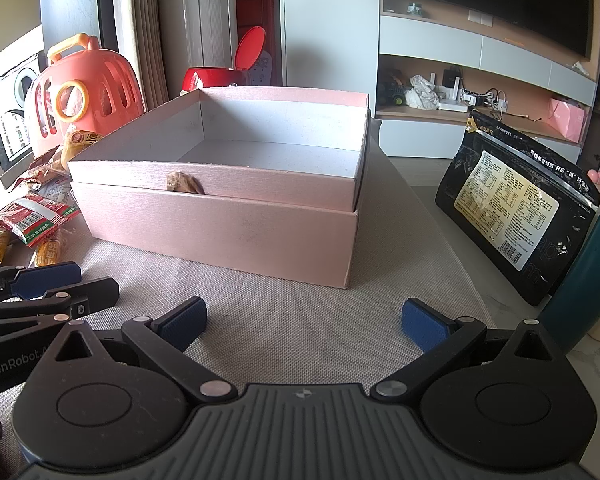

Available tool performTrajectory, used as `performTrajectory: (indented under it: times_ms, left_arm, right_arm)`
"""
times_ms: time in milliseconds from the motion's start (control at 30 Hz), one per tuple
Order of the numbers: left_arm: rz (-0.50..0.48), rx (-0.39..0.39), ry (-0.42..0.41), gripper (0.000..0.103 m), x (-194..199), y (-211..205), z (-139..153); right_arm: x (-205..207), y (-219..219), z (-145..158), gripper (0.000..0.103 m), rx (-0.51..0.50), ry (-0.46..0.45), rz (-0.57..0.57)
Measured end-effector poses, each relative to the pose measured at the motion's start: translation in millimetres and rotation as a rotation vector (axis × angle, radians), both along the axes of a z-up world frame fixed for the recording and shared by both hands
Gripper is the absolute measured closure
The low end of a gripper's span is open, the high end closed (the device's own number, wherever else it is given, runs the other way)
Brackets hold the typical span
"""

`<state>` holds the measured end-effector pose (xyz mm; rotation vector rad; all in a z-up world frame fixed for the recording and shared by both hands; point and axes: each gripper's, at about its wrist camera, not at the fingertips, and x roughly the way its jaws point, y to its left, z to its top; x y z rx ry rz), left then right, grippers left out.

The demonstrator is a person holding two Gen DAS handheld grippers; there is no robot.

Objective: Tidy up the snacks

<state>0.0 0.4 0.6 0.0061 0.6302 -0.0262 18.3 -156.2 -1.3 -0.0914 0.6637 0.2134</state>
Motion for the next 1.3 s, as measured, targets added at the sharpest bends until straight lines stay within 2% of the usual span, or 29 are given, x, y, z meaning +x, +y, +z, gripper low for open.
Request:
performTrajectory:
  times_ms: [967, 1033, 1100, 1167, 1300]
  left_arm:
    - [-0.001, 0.010, -0.001, 0.060, 0, -2, -1]
    - [-0.007, -0.021, -0.004, 0.063, -1, 3, 0]
    - [-0.024, -0.113, 0.000, 0.063, -6, 16, 4]
    - [-0.026, -0.213, -0.014, 0.063, -17, 36, 16]
    - [0.073, -0.288, -0.114, 0.063, -51, 90, 56]
  right_arm:
    - [0, 0, -1, 0.000, 0.001, 0.000, 0.000]
    - [0, 0, -1, 0.000, 0.001, 0.000, 0.001]
    - [1, -1, 1, 0.000, -0.004, 0.018, 0.011]
    - [9, 0, 7, 0.000, -0.025, 0.078, 0.050]
    - [11, 1, 10, 0.000, -0.040, 0.117, 0.060]
